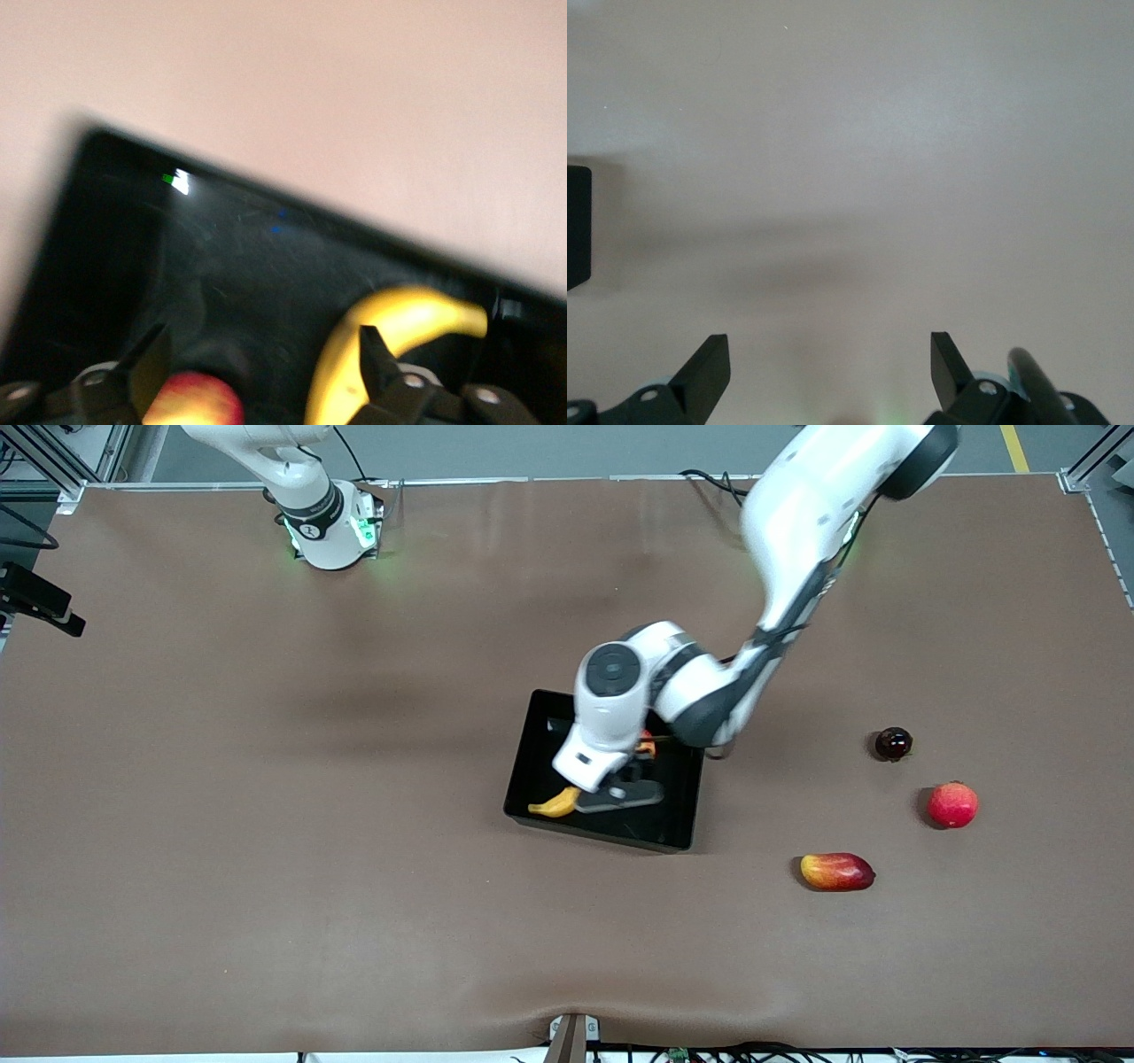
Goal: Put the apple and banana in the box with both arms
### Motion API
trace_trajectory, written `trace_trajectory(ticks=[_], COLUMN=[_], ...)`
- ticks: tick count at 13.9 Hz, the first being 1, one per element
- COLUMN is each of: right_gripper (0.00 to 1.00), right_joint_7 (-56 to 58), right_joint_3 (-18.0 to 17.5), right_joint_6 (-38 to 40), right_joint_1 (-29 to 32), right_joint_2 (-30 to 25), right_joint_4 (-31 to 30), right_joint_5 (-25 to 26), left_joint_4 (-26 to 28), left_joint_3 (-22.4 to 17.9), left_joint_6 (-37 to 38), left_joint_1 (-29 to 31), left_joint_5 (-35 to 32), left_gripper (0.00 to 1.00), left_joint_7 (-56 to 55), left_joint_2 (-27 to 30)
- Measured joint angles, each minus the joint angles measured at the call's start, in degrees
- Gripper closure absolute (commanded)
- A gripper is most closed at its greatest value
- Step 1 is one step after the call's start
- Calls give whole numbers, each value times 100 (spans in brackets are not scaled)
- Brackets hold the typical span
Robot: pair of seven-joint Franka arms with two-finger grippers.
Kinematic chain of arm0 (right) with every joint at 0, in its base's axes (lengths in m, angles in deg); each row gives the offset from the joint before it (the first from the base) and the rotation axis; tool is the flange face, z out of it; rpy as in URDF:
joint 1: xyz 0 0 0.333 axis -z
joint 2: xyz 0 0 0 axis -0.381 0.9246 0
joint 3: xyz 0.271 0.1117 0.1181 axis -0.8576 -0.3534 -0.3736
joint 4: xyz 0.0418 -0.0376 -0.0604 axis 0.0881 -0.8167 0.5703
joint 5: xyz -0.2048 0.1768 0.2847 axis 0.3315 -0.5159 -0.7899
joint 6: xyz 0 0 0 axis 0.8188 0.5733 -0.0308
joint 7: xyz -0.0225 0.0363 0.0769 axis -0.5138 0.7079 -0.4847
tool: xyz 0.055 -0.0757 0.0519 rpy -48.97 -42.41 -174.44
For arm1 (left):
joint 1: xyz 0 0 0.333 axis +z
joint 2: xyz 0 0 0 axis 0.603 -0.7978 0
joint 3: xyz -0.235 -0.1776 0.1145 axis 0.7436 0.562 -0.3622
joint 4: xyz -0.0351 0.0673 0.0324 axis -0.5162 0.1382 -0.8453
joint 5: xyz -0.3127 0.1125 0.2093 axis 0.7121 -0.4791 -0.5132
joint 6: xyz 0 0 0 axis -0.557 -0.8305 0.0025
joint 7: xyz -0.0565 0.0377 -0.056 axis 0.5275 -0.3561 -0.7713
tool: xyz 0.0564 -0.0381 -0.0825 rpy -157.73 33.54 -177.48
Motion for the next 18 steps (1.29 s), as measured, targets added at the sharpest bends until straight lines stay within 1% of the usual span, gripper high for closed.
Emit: trace_trajectory(ticks=[3,5,8,12,15,17,18], right_gripper=[0,0,0,0,0,0,0], right_joint_7=[0,0,0,0,0,0,0], right_joint_3=[1,2,3,3,4,6,6], right_joint_6=[-1,-1,-1,-1,-1,-1,-2], right_joint_1=[1,2,3,3,3,4,4], right_joint_2=[0,0,0,0,0,2,2], right_joint_4=[0,0,-1,-1,-1,-2,-2], right_joint_5=[0,0,0,0,0,0,0], left_joint_4=[9,38,76,93,189,556,795], left_joint_3=[100,115,124,138,132,28,-89], left_joint_6=[670,1134,1720,2124,2619,2730,2741], left_joint_1=[928,1367,1945,2611,2940,2948,2932], left_joint_5=[190,237,283,909,1285,1545,1688], left_gripper=[0,0,0,0,0,0,0], left_joint_7=[254,733,1727,2958,3687,3946,4116], left_joint_2=[972,1398,1834,2274,2656,3075,3314])
